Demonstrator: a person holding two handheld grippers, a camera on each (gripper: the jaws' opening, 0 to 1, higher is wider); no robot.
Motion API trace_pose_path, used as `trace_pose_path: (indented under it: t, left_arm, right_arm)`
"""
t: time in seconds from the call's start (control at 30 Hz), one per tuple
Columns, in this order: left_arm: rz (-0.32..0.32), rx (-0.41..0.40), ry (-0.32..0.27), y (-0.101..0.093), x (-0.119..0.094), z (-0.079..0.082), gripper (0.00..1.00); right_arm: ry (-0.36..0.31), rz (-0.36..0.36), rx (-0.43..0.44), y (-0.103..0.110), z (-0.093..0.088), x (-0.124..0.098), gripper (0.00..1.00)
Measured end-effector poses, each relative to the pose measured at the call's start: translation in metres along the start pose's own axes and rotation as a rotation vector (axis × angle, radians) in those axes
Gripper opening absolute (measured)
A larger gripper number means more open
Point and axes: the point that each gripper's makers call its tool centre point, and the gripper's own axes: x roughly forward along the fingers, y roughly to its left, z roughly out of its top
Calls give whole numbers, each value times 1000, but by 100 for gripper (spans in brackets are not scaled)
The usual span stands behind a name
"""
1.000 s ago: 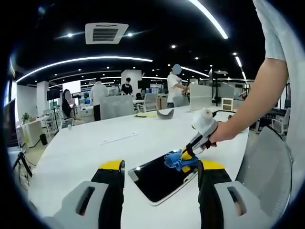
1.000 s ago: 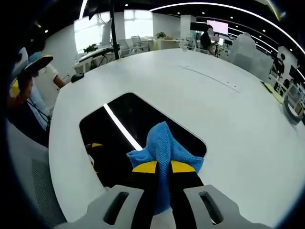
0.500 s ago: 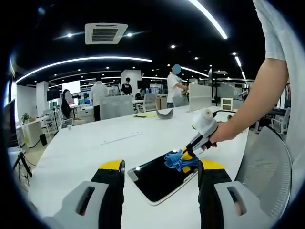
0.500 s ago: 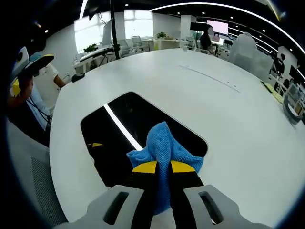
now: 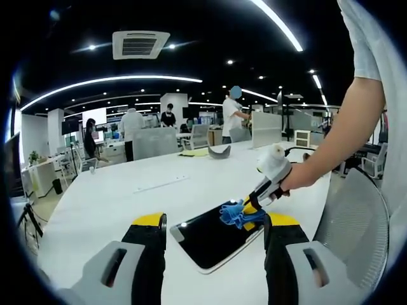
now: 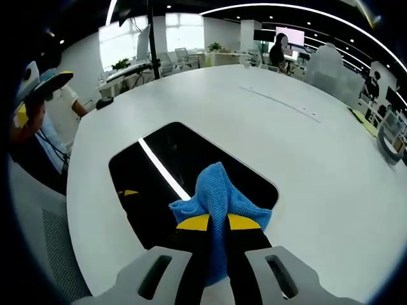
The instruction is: Wipe the mirror surface with the cleaning cloth until all visible marks leave the cleaned area.
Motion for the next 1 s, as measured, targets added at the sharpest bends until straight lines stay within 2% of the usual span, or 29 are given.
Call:
trace_pose_path:
  t: [1.0]
  left_arm:
    - [-4,1,2,-3,-1,-2,62]
  right_arm:
    - [-3,3,3,7,-5,-4,4]
